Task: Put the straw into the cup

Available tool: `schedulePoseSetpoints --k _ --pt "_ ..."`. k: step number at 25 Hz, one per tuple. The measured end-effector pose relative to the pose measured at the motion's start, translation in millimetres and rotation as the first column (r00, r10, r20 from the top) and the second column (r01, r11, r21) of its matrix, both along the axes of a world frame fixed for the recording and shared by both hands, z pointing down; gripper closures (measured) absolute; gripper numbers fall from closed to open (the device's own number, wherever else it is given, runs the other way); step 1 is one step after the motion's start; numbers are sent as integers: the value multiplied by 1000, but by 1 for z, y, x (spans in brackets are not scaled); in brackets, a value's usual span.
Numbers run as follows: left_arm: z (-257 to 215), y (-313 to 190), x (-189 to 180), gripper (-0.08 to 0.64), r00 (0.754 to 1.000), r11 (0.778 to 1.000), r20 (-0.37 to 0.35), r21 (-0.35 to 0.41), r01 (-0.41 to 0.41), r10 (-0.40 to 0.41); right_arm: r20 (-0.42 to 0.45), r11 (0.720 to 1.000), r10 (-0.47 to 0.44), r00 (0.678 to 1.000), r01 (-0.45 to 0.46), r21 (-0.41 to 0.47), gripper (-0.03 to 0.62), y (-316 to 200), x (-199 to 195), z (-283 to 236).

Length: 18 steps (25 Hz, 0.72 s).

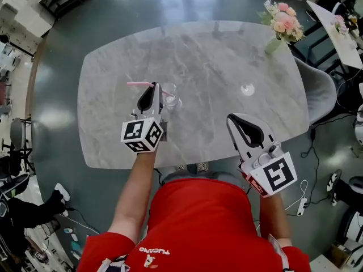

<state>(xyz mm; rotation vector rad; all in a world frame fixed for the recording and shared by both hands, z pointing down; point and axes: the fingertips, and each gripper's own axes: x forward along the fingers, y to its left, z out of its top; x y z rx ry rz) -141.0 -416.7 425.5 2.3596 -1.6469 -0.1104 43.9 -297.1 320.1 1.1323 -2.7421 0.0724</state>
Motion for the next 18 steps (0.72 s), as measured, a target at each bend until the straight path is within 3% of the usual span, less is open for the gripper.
schedulePoseSetpoints --k 8,18 --pt "28 -9 10 529 1000 998 -22 -62 -21 20 -14 999 32 999 -33 -26 591 -3 2 6" --pt "47 -17 2 529 1000 992 10 -126 -23 24 -11 998 52 999 -52 -40 590 -4 2 11"
